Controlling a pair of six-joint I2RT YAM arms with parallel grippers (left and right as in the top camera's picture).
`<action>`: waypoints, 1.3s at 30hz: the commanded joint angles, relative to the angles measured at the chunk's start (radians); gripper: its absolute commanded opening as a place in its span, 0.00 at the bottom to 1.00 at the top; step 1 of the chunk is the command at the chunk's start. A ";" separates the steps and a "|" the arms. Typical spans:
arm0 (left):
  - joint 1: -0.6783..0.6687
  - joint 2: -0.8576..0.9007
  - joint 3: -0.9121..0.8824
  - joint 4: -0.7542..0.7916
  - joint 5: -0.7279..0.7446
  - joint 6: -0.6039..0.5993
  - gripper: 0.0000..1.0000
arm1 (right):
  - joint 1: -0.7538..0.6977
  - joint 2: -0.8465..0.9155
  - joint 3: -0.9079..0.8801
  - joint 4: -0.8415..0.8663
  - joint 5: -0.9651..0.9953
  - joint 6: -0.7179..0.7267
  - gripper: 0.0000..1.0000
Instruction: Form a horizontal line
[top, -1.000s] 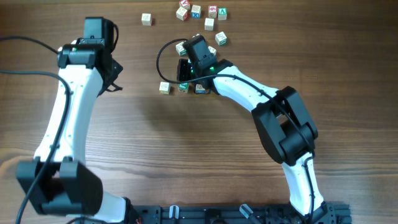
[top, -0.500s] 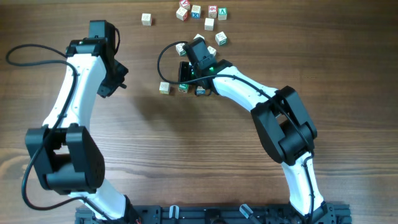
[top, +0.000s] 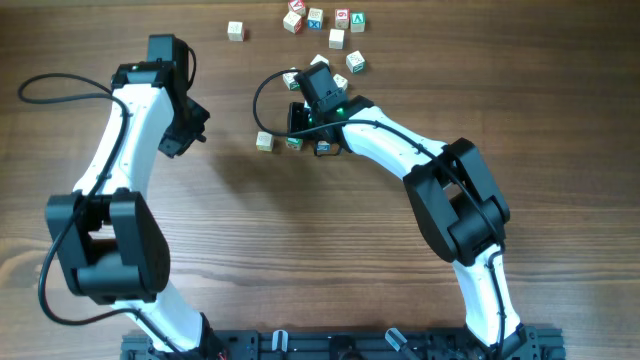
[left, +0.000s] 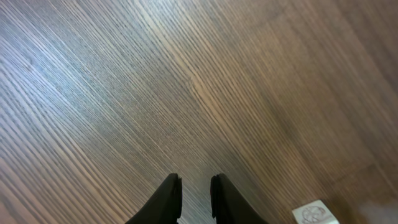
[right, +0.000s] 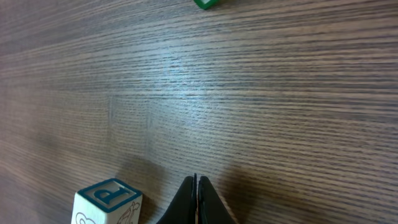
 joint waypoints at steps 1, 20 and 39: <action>0.003 0.037 -0.008 0.003 0.009 -0.013 0.20 | 0.000 0.014 0.002 0.000 -0.027 -0.035 0.05; 0.003 0.113 -0.008 0.090 0.113 0.083 0.20 | -0.030 0.000 0.029 0.021 -0.074 -0.091 0.05; 0.003 0.222 -0.009 0.180 0.367 0.424 0.06 | -0.172 -0.124 0.043 -0.432 0.103 -0.011 0.05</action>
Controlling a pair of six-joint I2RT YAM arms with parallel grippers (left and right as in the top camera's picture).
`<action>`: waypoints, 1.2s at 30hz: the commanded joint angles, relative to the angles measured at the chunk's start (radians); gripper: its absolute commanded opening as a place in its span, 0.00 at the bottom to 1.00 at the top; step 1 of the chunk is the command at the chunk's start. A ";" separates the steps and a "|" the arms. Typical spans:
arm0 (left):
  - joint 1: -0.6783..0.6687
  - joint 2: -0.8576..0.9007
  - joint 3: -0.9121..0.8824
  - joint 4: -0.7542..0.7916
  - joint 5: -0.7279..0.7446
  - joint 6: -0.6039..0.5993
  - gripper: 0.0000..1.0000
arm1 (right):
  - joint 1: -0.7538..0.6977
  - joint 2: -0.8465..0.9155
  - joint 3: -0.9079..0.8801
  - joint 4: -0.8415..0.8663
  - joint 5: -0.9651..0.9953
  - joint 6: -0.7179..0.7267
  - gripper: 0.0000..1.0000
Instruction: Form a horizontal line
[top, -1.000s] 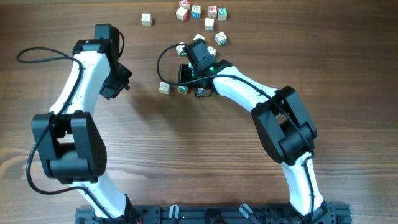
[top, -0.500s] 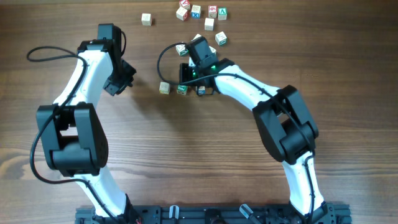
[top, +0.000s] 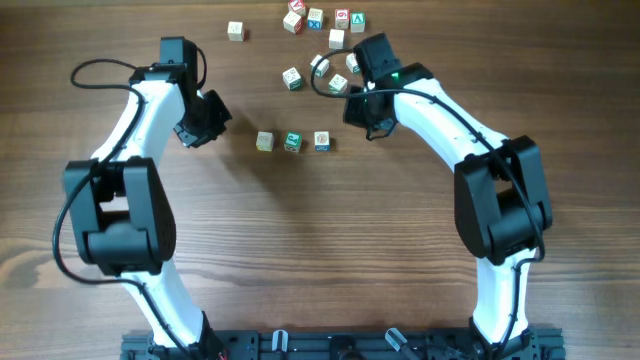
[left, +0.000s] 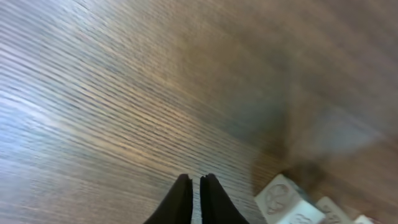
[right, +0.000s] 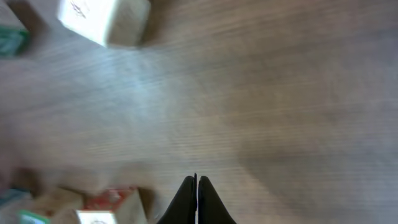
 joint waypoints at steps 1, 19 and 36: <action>0.003 0.084 -0.007 -0.021 0.077 0.084 0.04 | 0.020 -0.020 0.015 -0.035 0.028 -0.001 0.05; 0.001 0.153 -0.007 0.061 0.196 0.389 0.04 | 0.031 -0.014 -0.162 0.168 -0.132 -0.103 0.05; 0.000 0.153 -0.007 0.033 0.225 0.415 0.04 | 0.031 -0.014 -0.172 0.209 -0.278 -0.153 0.05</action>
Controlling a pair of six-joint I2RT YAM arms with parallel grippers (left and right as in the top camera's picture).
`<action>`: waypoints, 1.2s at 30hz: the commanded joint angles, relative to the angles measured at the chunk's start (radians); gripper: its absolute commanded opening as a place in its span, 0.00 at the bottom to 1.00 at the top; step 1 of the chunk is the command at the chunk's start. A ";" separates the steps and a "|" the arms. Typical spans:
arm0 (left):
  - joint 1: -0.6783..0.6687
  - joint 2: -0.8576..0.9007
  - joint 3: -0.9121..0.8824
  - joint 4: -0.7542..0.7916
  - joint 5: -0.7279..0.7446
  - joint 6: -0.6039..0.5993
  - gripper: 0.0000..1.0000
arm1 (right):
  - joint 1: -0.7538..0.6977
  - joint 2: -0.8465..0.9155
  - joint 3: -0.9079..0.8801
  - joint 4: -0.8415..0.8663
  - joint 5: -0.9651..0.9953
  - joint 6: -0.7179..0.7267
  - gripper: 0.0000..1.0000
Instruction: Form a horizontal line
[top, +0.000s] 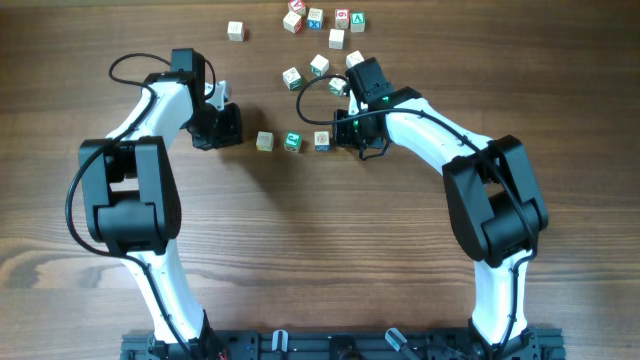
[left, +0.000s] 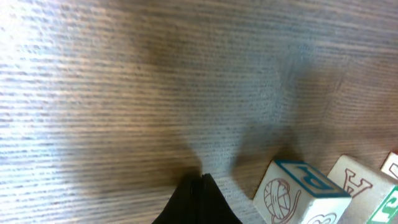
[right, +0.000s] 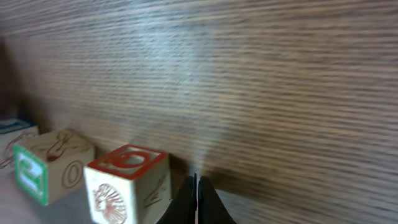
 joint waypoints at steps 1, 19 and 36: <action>-0.001 0.035 -0.011 -0.016 0.025 0.031 0.04 | 0.002 -0.014 -0.011 0.006 -0.081 -0.020 0.05; -0.001 0.035 -0.011 -0.028 0.158 0.087 0.04 | 0.030 -0.014 -0.011 0.028 -0.166 -0.021 0.05; -0.001 0.035 -0.011 0.021 0.165 0.097 0.04 | 0.043 -0.014 -0.011 0.025 0.009 -0.019 0.05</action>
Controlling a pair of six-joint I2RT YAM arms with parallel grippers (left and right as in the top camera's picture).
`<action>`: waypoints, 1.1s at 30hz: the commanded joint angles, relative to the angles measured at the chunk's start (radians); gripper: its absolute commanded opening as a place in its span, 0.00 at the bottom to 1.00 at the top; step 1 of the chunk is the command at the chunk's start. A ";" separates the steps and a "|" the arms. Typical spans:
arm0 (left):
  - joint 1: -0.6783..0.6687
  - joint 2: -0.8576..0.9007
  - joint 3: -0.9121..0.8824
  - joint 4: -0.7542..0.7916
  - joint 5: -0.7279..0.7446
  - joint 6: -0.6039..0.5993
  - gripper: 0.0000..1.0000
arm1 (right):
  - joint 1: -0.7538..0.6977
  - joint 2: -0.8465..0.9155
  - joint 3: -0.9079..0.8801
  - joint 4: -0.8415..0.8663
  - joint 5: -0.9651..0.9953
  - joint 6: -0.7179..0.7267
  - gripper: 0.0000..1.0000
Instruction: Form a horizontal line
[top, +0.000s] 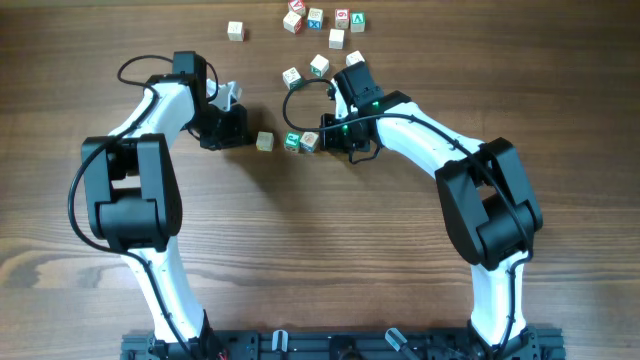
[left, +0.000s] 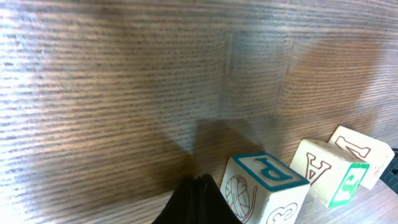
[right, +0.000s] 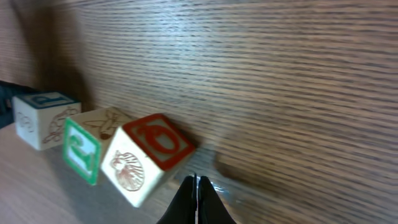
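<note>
Three lettered wooden blocks lie in a short row. The blue-letter block (top: 264, 141) (left: 264, 190) is at the left, the green-letter block (top: 291, 141) (left: 323, 172) in the middle. The red-letter block (top: 309, 142) (right: 149, 155) sits at the right, turned askew against the green one (right: 86, 144). My left gripper (top: 240, 132) (left: 199, 186) is shut and empty, low on the table just left of the blue block. My right gripper (top: 330, 138) (right: 196, 186) is shut and empty, close by the red block's right side.
Several loose letter blocks lie at the back of the wooden table (top: 320, 260), among them one alone (top: 235, 31), a cluster (top: 315, 17) and two nearer ones (top: 291, 77) (top: 319, 65). Both arms reach in from the near edge.
The red block has shifted left, up against the green block, and turned askew. My right gripper has moved left with it. My left gripper has come a little nearer the blue block.
My right gripper was shut over the three-block row, my left off to the left. Then the right was back near the loose blocks, the row evenly spaced. Then both shut grippers stood at the row's ends. Now the red block touches the green.
</note>
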 joint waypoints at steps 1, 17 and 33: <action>-0.001 0.016 -0.008 0.004 0.032 0.020 0.04 | -0.001 -0.014 -0.011 -0.003 0.056 -0.011 0.05; -0.002 0.016 -0.008 0.022 0.125 0.019 0.04 | 0.000 -0.014 -0.011 0.037 -0.031 -0.011 0.05; -0.073 0.016 -0.008 0.047 0.141 0.019 0.04 | 0.013 -0.013 -0.011 0.039 -0.047 -0.014 0.04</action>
